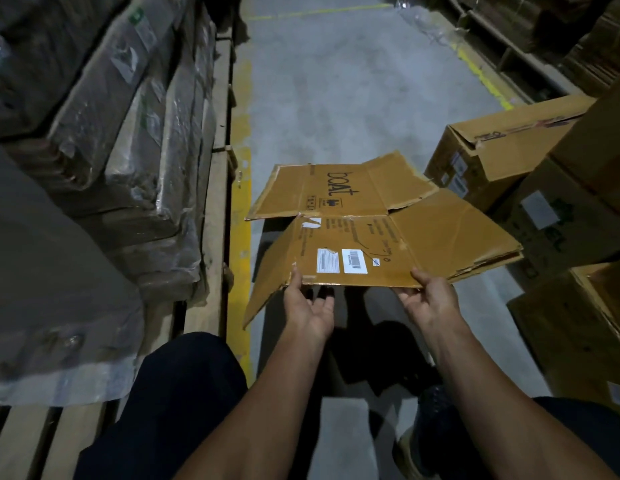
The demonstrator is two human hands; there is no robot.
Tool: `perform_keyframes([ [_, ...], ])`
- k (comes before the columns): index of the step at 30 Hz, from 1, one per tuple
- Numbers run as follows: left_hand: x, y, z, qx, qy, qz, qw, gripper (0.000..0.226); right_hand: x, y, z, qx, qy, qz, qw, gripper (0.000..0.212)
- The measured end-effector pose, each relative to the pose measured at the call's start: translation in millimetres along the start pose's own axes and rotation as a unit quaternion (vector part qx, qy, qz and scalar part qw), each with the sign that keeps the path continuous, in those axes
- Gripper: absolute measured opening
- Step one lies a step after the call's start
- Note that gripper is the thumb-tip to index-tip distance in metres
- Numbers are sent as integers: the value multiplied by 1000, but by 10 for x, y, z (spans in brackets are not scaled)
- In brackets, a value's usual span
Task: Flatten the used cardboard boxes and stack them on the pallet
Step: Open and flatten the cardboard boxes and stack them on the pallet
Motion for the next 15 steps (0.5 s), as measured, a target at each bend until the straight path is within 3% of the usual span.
perform_keyframes([
  [5, -333, 197, 257, 35, 51, 75, 995, 39, 92, -26, 141, 32, 36, -11, 999, 40],
  [11, -665, 530, 270, 1, 123, 101, 987, 41, 13, 107, 288, 49, 19, 16, 999, 36],
  [15, -800, 714, 268, 16, 138, 66, 988, 31, -65, 210, 418, 20, 32, 37, 999, 37],
])
Point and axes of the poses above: each hand's wrist, its own y-axis towards the middle knuckle, its own z-axis out of the palm, x = y × z, the point moved 1 cm from there along y, towards the middle knuckle, and after that the axes turned 3 degrees about -z, right-handed, at the moved point
